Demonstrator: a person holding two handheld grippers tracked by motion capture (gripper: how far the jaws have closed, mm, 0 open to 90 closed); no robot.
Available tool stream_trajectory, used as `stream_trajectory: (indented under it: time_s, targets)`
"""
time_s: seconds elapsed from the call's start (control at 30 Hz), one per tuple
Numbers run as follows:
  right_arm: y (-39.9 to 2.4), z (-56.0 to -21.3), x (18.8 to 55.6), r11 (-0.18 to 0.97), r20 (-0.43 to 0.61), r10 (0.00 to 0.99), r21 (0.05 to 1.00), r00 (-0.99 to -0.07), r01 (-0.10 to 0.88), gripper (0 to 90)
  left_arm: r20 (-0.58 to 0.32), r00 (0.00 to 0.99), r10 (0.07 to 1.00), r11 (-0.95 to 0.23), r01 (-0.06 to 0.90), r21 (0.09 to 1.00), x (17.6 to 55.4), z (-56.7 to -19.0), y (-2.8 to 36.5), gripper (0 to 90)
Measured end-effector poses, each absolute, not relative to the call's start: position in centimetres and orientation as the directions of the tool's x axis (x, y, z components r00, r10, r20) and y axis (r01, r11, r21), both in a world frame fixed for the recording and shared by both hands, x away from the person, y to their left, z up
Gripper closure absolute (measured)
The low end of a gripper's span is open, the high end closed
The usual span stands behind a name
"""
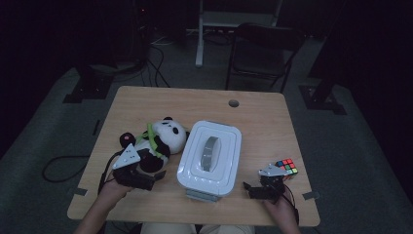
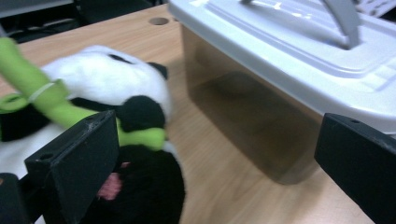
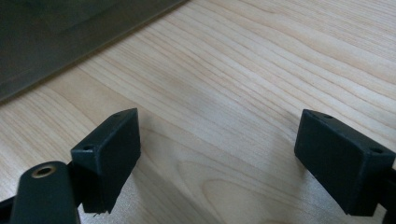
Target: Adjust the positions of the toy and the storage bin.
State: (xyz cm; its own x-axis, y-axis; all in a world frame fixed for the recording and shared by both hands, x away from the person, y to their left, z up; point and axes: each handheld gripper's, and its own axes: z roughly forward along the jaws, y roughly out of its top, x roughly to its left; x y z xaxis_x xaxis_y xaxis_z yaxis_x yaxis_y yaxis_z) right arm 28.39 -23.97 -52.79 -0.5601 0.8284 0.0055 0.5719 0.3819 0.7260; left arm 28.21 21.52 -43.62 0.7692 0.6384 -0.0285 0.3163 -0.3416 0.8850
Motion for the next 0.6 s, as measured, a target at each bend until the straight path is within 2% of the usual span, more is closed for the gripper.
stream_trajectory:
  time_s: [0.33,0.6]
  targets:
    - [-24.0,-52.8,28.4,0.382,0.005,0.828,0.726,-0.56,0.571,14.1,0.008,0.801,0.598,-0.352,0.254,0.901,25.6,-44.5,20.5,0.9]
    - [-24.0,-52.8,28.4,0.382,0.005,0.828,0.726,-0.56,0.571,14.1,-0.008,0.81,0.586,-0.367,0.274,0.889,25.0,-46.2,20.3,0.9]
